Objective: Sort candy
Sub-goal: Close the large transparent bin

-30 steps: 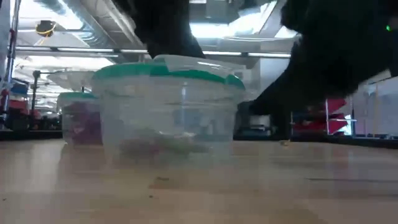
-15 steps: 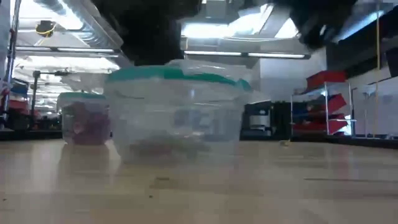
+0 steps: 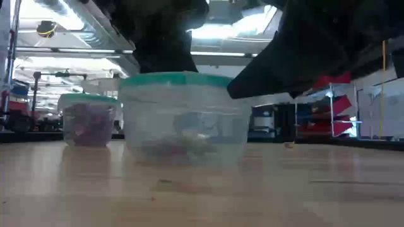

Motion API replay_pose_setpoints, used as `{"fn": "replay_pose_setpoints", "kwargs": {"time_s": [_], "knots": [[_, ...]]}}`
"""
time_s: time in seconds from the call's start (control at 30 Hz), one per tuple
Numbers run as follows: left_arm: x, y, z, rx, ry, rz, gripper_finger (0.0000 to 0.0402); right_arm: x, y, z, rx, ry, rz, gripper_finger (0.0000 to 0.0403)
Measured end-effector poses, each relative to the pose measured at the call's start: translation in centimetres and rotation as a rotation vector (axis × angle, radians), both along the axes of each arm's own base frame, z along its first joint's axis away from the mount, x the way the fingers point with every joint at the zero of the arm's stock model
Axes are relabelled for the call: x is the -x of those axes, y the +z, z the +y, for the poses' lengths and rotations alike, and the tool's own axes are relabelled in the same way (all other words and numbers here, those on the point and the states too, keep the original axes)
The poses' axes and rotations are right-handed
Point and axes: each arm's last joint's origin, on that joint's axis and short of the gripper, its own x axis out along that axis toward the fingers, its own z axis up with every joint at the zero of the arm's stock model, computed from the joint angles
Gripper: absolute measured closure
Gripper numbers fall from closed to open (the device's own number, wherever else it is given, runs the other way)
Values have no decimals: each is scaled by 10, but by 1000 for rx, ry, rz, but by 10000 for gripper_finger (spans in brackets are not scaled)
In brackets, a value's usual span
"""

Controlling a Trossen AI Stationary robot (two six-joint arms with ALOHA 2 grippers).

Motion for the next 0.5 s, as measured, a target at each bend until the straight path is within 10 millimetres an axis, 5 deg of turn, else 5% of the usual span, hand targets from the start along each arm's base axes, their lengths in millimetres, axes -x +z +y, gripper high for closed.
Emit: {"fn": "replay_pose_setpoints", "kwargs": {"time_s": [0.3, 0.5], "knots": [[6, -8, 2, -10, 55, -41, 401, 17, 2, -19, 272, -236, 64, 402], [1, -6, -3, 60, -1, -75, 402, 45, 35, -45, 408, -513, 16, 402]]}}
